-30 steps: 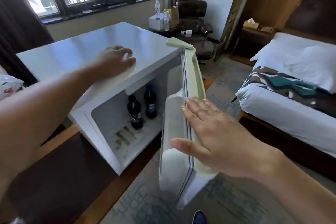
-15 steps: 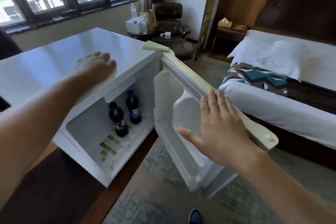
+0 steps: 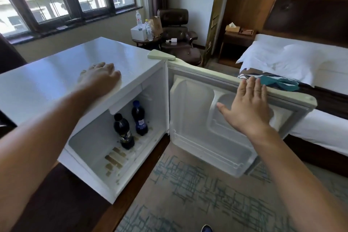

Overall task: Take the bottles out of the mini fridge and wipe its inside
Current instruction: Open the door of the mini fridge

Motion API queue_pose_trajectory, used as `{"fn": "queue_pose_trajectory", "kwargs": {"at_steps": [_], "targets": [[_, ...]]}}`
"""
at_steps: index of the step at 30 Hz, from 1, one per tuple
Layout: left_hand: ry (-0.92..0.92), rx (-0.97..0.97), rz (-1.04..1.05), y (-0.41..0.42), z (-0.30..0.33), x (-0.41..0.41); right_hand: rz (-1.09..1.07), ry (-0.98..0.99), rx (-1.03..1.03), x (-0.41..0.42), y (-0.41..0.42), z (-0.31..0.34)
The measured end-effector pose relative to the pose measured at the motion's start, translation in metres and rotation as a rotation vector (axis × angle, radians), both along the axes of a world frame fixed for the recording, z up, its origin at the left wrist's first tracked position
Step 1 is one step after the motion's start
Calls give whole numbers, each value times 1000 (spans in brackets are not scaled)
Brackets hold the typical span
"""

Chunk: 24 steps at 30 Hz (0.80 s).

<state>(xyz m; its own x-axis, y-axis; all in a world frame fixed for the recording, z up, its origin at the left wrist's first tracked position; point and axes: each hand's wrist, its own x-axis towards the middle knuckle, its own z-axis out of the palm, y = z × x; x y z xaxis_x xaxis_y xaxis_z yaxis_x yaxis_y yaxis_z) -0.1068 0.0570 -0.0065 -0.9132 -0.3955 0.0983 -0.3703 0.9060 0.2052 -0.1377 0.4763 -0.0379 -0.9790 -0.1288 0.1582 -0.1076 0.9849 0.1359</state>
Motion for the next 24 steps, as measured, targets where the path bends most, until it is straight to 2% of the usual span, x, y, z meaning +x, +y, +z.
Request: {"fn": "queue_pose_trajectory", "kwargs": {"at_steps": [5,11,24], "targets": [[-9,8,11,-3,-3,-3,-13,71,-45,-36,6,-9],[0,14,24,-4,-3,-4,-35,57,-152,-71,7,-8],[-14,20,26,-5,-3,-6,-70,126,-246,-110,-2,-18]]}}
